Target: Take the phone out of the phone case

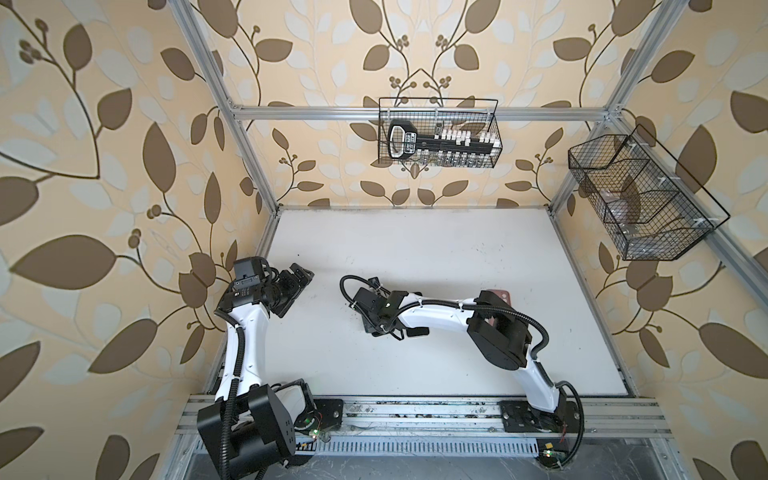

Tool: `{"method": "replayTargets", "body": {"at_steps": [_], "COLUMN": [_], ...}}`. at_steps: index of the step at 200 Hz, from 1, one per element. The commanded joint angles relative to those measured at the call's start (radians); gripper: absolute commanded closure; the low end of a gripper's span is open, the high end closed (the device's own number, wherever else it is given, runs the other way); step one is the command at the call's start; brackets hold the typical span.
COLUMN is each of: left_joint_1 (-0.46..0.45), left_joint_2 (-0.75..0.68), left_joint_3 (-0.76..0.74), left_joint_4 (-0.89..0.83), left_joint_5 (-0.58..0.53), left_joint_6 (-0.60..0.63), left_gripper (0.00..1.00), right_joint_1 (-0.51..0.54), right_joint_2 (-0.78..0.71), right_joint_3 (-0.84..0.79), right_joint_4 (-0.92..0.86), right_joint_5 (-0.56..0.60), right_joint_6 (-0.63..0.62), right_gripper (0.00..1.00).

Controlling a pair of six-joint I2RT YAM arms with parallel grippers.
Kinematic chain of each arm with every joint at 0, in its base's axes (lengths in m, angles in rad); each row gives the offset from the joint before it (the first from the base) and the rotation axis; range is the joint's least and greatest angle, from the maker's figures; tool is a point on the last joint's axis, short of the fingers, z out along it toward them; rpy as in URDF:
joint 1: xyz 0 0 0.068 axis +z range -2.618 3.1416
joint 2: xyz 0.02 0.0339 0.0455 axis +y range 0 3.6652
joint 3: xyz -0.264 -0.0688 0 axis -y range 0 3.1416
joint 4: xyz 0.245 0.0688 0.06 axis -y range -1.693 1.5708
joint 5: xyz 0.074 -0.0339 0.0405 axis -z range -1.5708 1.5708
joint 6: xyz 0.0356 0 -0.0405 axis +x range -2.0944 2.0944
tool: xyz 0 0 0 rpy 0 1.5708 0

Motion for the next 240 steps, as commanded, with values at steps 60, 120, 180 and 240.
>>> {"method": "replayTargets", "body": {"at_steps": [60, 120, 180, 240], "left_joint_1": [0.01, 0.003, -0.172, -0.386], "left_joint_2": [0.006, -0.068, -0.088, -0.018], "left_joint_3": [-0.02, -0.117, -0.178, -0.185], "left_joint_4": [0.03, 0.109, 0.199, 0.342], "left_joint_5": [0.087, 0.219, 0.28, 0.224], "left_joint_6": [-0.016, -0.115, -0.203, -0.253], "left_gripper": [0.01, 0.01, 0.01, 0.01], "right_joint_1": [-0.028, -0.041, -0.046, -0.044], "right_joint_2": [-0.096, -0.14, -0.221, -0.332], "right_joint_3": [-0.056, -0.071, -0.108, -0.151], "right_joint_4": [-0.005, 0.022, 0.05, 0.051], "right_joint_5": [0.019, -0.001, -0.019, -0.034], "right_joint_6": [-0.044, -0.056, -0.064, -0.069], "right_gripper": [0.33, 0.34, 0.34, 0.34]}}
